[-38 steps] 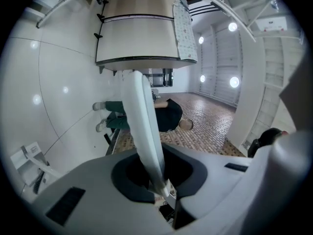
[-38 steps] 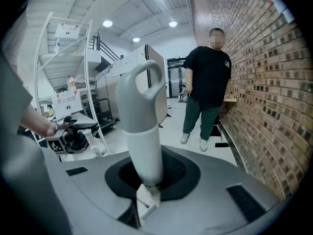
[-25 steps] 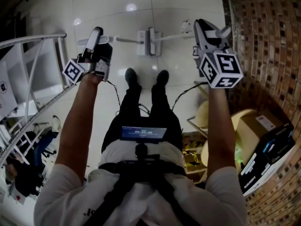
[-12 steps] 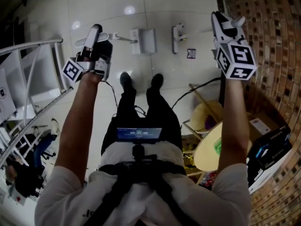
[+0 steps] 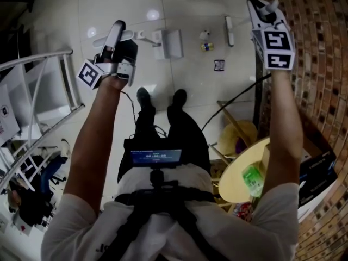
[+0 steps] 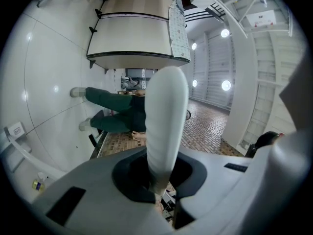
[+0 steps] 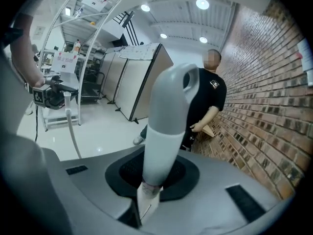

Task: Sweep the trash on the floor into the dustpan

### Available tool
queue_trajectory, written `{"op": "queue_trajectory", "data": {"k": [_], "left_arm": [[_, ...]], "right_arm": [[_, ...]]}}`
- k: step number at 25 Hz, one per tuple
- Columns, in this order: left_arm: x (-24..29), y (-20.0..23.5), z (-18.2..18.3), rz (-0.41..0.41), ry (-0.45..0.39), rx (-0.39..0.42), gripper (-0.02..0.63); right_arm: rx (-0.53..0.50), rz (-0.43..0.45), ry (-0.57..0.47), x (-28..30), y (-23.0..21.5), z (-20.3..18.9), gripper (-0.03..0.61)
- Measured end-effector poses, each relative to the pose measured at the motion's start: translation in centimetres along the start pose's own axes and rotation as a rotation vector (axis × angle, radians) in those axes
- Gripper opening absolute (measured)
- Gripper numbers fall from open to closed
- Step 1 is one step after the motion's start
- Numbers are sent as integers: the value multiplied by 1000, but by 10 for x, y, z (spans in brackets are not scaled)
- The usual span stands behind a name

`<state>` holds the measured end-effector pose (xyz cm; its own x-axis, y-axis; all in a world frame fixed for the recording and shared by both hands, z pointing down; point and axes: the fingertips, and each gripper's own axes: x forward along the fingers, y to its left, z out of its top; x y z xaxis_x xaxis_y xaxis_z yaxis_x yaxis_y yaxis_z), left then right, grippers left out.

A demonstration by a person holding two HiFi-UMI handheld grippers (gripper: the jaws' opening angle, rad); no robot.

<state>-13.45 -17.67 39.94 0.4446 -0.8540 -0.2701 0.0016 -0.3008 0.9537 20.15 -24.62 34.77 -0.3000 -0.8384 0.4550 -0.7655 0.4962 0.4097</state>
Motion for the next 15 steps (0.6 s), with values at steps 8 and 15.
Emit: {"op": "queue_trajectory", "data": {"k": [8,15], "left_arm": [[-3,19,-12,76,-19,17,18],[-12,22,-13,74,4,14,18]], "right_arm": [[186,4,200,24,27,-113,38],[393,-6,155,34,40,-100,41]]}}
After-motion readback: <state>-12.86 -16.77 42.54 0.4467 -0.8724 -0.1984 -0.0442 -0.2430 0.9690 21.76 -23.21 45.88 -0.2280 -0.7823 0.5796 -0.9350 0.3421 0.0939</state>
